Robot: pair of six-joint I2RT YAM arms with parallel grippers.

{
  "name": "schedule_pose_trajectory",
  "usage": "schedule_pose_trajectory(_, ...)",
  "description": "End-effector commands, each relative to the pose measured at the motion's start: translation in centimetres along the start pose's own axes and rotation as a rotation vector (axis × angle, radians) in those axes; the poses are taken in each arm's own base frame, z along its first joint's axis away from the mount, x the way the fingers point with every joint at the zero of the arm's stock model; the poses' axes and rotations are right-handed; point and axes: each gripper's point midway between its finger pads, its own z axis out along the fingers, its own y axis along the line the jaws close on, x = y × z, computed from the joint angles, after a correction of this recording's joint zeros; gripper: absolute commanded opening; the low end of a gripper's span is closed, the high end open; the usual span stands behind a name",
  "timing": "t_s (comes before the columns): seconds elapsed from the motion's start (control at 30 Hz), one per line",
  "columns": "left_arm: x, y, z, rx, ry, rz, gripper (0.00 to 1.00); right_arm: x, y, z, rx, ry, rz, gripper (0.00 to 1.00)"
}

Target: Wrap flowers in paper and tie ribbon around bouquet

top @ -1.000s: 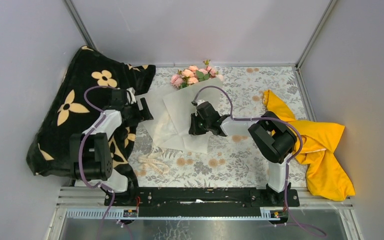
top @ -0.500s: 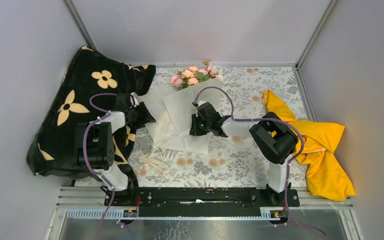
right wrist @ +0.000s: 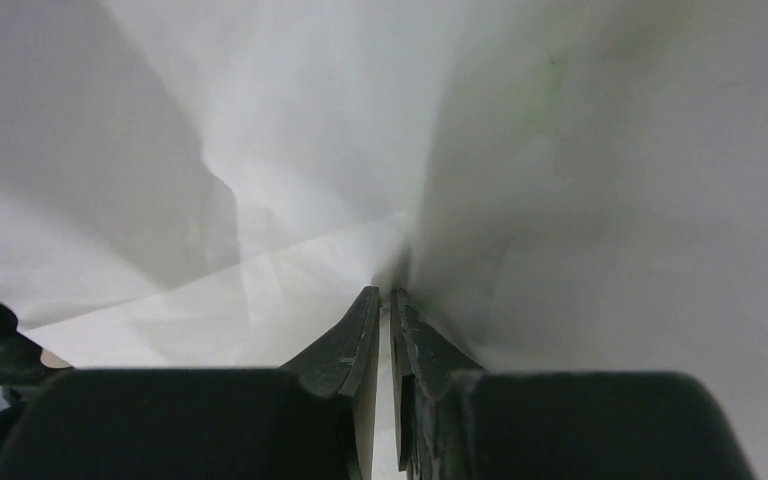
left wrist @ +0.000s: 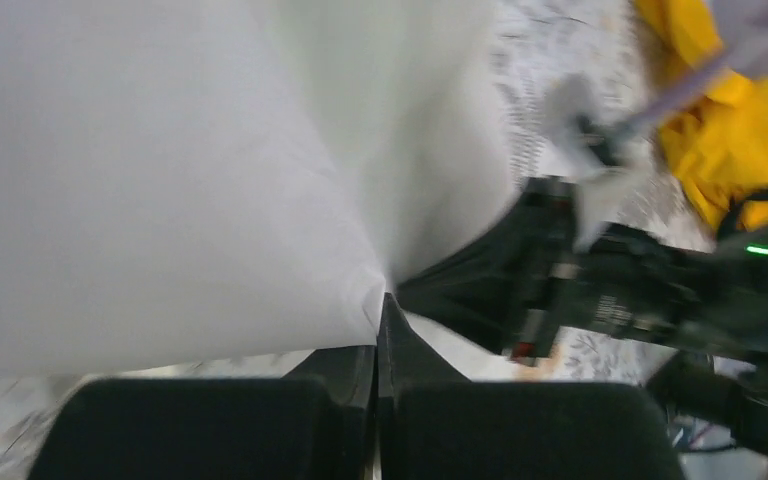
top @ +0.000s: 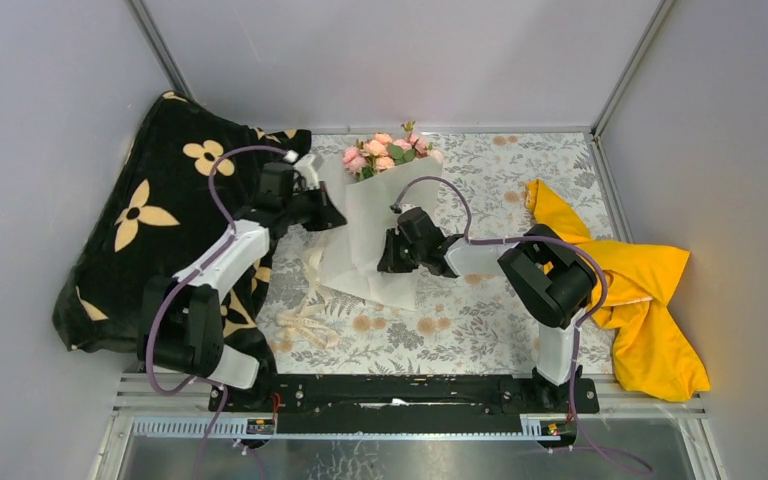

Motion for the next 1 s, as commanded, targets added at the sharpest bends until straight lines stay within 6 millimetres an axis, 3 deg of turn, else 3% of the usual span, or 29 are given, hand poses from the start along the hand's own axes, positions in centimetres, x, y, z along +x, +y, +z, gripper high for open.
schedule_pose_trajectory(0.0, 0.3, -5.9, 1.5, 0.136, 0.06, 0.147, 0.0, 2.0, -1.5, -0.2, 0.04, 0.053, 0.11, 0.14)
schedule_pose_trajectory(0.1, 1.2, -9.0, 3.7, 0.195, 0.092, 0.199, 0.0, 1.3, -0.9, -0.4, -0.005, 0.019, 0.166, 0.14)
schedule_pose_trajectory(0.17, 1.2, -9.8, 5.6, 0.208, 0.109, 0.198, 0.0, 0.7, -0.5, -0.8, -0.026, -0.024, 0.208, 0.14)
schedule_pose_trajectory(0.33, 0.4, -9.2, 10.0, 0.182, 0.12, 0.195, 0.0, -0.9, 0.1, -2.9, -0.048, -0.133, 0.246, 0.13)
schedule_pose_trajectory(0.53, 3.5, -7.5, 14.1, 0.138, 0.207, 0.21, 0.0, -1.7, 0.3, -5.2, -0.028, -0.171, 0.245, 0.14)
schedule_pose_trajectory(0.67, 4.7, -6.2, 15.2, 0.11, 0.235, 0.207, 0.0, -1.8, -0.9, -7.7, 0.065, -0.193, 0.22, 0.16)
schedule_pose_trajectory(0.8, 5.0, -6.1, 15.1, 0.105, 0.237, 0.228, 0.0, -1.6, -4.3, -9.3, 0.163, -0.186, 0.206, 0.23)
schedule_pose_trajectory(0.97, 4.7, -7.8, 14.3, 0.111, 0.211, 0.306, 0.0, -0.9, -6.4, -7.5, 0.163, -0.022, 0.126, 0.25)
